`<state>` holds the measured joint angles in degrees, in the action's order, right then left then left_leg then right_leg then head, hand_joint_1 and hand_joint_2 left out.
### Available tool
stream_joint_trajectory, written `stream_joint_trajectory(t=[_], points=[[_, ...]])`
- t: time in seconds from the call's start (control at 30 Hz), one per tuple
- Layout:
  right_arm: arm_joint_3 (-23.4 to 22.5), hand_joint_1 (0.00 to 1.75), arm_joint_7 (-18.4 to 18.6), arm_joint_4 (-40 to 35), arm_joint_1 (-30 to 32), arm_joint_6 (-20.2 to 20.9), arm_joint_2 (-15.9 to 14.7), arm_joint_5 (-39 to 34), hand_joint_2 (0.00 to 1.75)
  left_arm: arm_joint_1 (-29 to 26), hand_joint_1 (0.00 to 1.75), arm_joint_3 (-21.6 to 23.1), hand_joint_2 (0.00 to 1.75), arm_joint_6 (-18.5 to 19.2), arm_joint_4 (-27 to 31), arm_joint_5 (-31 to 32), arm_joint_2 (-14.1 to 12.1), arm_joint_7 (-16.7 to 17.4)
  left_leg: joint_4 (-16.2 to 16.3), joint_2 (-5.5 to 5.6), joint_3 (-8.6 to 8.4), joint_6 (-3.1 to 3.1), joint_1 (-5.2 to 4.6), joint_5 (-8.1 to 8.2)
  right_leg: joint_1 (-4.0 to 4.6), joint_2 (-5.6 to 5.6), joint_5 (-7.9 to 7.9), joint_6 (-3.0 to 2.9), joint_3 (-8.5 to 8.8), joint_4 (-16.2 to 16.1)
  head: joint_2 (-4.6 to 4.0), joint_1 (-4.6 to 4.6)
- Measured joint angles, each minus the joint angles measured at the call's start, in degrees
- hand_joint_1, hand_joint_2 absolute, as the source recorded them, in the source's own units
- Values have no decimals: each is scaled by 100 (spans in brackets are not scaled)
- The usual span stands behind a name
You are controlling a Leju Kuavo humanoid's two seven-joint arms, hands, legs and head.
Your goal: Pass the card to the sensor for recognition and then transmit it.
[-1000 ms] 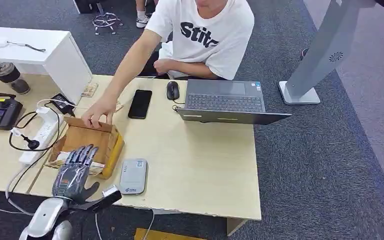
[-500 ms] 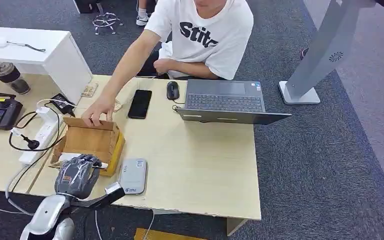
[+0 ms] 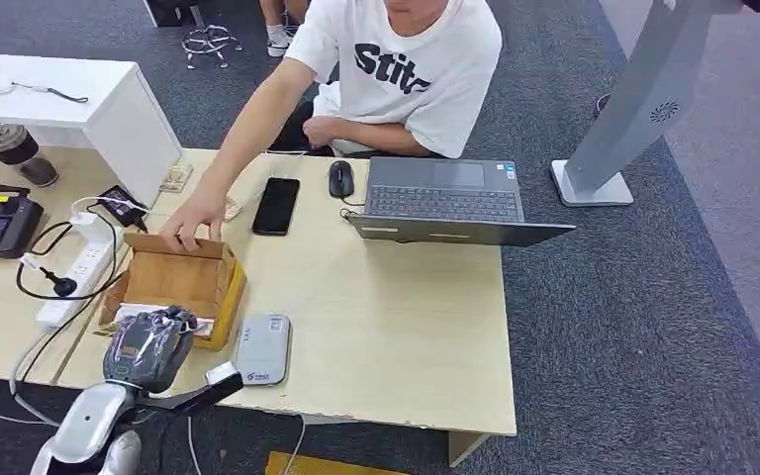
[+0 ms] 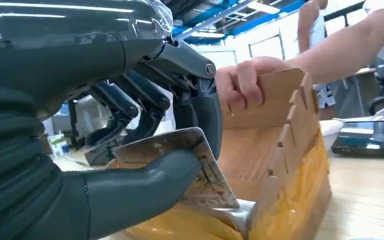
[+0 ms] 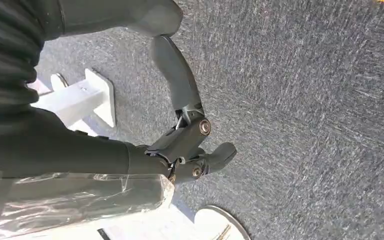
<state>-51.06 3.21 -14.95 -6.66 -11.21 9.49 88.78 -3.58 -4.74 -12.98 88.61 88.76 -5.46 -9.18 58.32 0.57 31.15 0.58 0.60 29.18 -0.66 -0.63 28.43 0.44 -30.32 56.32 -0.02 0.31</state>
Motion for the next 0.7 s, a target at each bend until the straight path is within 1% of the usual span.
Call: stream_joint_trajectory(t=[0.1,0.23,0.33,0.43,0.57,0.7], points=[[0,0,0,0,-1,0,0,2,175,1,175,0,175,-94,0,76,-24,85,0,0,0,0,0,0,0,1,0,0,0,0,0,2],[0,0,0,0,-3,0,2,4,175,46,175,53,175,-188,0,111,-171,461,0,0,-1,0,0,0,1,0,0,0,0,1,0,0],[0,0,0,0,-10,0,2,70,175,84,175,217,175,-253,0,118,-365,794,0,0,-1,0,1,-1,1,0,-1,-1,0,1,0,0],[0,0,0,0,-12,0,2,90,175,146,175,326,175,-267,0,120,-507,938,0,-1,-1,0,1,-1,1,0,-1,-1,0,1,0,0],[0,0,0,2,-21,0,2,98,175,239,175,509,175,-354,0,120,-767,1228,0,-1,-1,0,1,-1,2,0,-1,-1,0,1,0,0],[0,0,0,2,-30,0,2,105,175,346,175,651,175,-437,0,124,-997,1373,0,-1,-1,0,1,-2,2,0,-1,-1,0,2,0,0]])
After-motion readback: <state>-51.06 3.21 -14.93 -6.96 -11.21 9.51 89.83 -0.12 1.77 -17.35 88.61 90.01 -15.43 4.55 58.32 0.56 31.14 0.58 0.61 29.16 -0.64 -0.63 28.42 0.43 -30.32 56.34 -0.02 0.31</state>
